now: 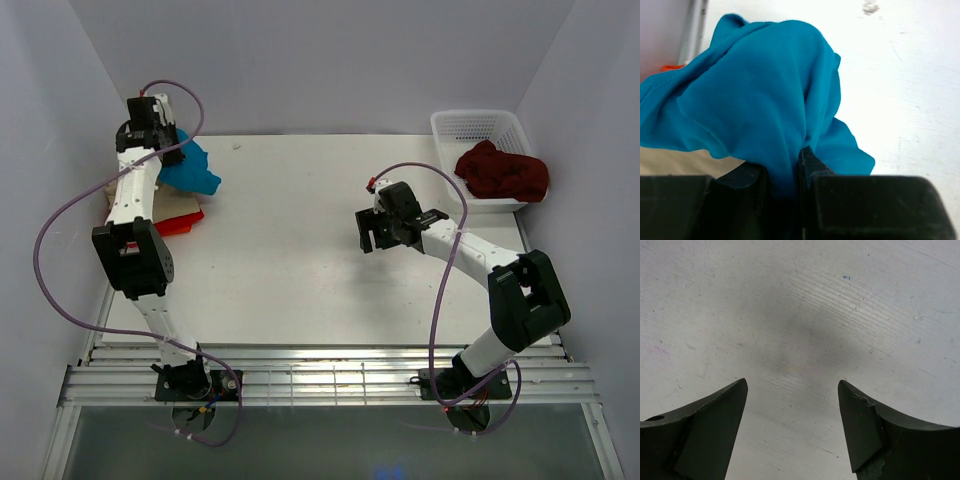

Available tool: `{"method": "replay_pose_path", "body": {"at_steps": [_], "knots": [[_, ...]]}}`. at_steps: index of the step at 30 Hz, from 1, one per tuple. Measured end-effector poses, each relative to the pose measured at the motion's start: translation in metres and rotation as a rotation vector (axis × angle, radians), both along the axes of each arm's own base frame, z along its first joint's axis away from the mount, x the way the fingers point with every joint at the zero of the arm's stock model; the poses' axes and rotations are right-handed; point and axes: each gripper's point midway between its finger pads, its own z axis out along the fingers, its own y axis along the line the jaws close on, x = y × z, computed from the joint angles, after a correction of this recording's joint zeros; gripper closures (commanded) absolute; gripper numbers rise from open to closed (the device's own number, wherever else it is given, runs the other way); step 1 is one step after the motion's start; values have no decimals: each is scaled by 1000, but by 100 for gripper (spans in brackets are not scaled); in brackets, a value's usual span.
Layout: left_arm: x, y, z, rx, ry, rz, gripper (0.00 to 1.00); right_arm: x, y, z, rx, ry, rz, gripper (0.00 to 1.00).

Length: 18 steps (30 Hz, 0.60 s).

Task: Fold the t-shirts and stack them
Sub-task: Put the neatly folded tshirt into the corner of the board with the left arm

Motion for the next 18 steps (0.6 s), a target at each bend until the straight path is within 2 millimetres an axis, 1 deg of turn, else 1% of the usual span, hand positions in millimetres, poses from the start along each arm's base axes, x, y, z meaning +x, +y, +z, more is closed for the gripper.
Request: {"method": "replay_pose_path", "body": {"at_steps": [2,4,10,18], "knots": [[-1,21,1,0,2,34,88,0,0,0,2,0,1,21],[-5,35,-1,1,10,50,88,0,1,0,4,1,3,21],[-13,60,-12,-14,43,74,89,-2,4,0,18,9,12,21],[-30,86,-37,-14,102,125,89,-2,5,-7,14,28,11,22]]}}
